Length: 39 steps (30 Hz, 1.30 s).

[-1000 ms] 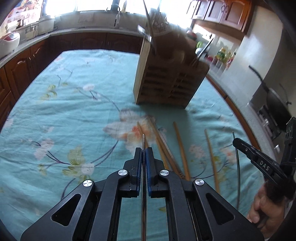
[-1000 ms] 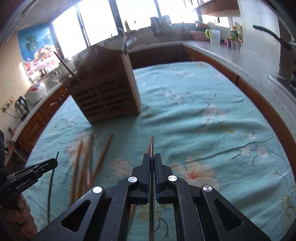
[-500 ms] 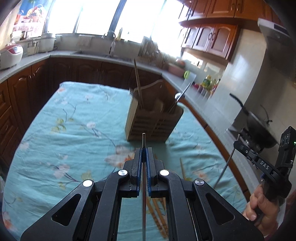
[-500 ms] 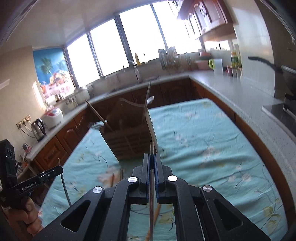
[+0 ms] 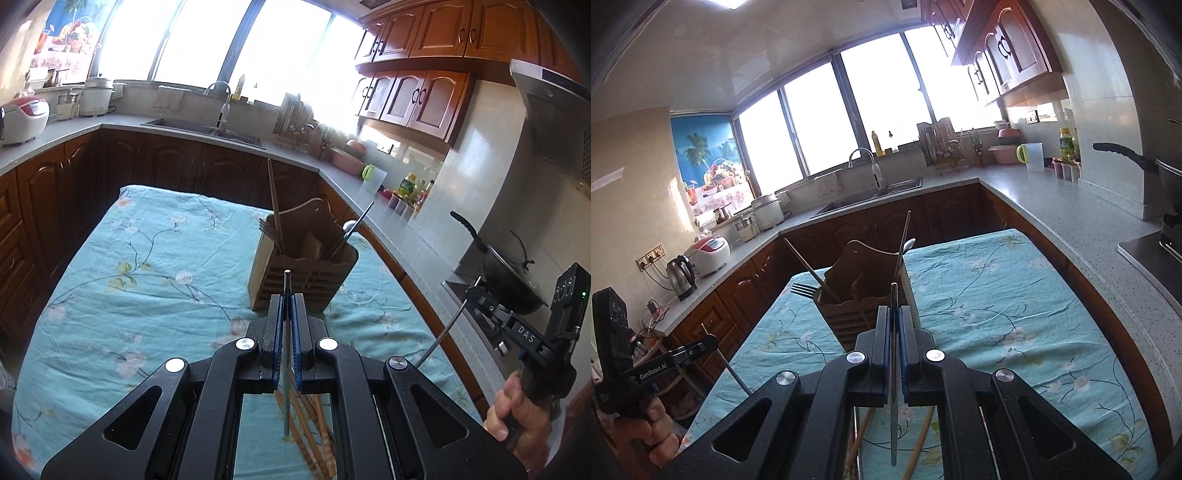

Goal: Organize utensils
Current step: 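Lift and carry both metal chopsticks over the wooden holder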

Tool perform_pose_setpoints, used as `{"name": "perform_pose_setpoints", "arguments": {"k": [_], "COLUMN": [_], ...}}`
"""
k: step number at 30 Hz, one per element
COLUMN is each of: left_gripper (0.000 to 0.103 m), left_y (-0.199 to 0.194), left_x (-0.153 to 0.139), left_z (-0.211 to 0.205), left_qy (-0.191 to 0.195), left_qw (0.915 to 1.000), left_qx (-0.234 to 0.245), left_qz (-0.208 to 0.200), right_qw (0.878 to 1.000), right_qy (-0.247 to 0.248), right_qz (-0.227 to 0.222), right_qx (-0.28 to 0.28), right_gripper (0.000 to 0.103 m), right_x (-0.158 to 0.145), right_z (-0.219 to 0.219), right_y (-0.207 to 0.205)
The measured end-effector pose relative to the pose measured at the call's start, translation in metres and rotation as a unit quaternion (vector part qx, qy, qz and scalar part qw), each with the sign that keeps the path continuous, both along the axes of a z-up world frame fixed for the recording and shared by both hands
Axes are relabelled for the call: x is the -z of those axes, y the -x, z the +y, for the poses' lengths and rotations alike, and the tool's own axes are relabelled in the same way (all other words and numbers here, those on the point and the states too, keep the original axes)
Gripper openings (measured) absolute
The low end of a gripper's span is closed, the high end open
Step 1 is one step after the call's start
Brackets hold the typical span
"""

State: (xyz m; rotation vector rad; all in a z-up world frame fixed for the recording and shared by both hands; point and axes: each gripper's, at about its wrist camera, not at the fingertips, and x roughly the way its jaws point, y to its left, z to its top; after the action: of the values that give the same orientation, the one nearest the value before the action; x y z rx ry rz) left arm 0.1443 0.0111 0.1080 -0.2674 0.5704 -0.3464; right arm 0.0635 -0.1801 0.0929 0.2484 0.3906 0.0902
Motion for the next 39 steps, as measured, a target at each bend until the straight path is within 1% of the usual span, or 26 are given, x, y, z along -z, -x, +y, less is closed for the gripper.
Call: {"name": "perform_pose_setpoints", "arguments": {"k": [10, 19, 24, 28, 31, 35, 37, 39], "left_gripper": [0.004, 0.004, 0.004, 0.004, 0.004, 0.004, 0.004, 0.004], "left_y": [-0.012, -0.032, -0.052, -0.069, -0.084, -0.107, -0.121, -0.133], "left_x": [-0.015, -0.04, -0.066, -0.091, -0.106, -0.113, -0.111, -0.103], "left_z": [-0.003, -0.009, -0.013, -0.015, -0.017, -0.019, -0.022, -0.024], "left_qy": [0.003, 0.005, 0.008, 0.013, 0.014, 0.015, 0.016, 0.018], "left_qw": [0.9998, 0.9988, 0.9966, 0.9932, 0.991, 0.9886, 0.9875, 0.9863], "left_qx": [0.0, -0.003, -0.01, -0.02, -0.028, -0.044, -0.051, -0.06], "left_qz": [-0.018, -0.049, -0.081, -0.114, -0.13, -0.143, -0.148, -0.153], "right_qw": [1.0, 0.999, 0.998, 0.996, 0.994, 0.99, 0.989, 0.989], "right_qy": [-0.01, -0.021, -0.03, -0.036, -0.038, -0.046, -0.047, -0.046], "right_qz": [-0.01, -0.034, -0.056, -0.084, -0.102, -0.127, -0.137, -0.141], "right_qx": [-0.005, -0.004, 0.002, 0.012, 0.017, 0.026, 0.028, 0.027], "right_gripper": [0.004, 0.004, 0.004, 0.004, 0.004, 0.004, 0.004, 0.004], "right_x": [-0.007, -0.023, -0.039, -0.056, -0.068, -0.079, -0.08, -0.078], "right_z": [-0.001, -0.007, -0.012, -0.016, -0.016, -0.018, -0.018, -0.017], "right_y": [-0.008, -0.025, -0.045, -0.065, -0.082, -0.104, -0.114, -0.125]}}
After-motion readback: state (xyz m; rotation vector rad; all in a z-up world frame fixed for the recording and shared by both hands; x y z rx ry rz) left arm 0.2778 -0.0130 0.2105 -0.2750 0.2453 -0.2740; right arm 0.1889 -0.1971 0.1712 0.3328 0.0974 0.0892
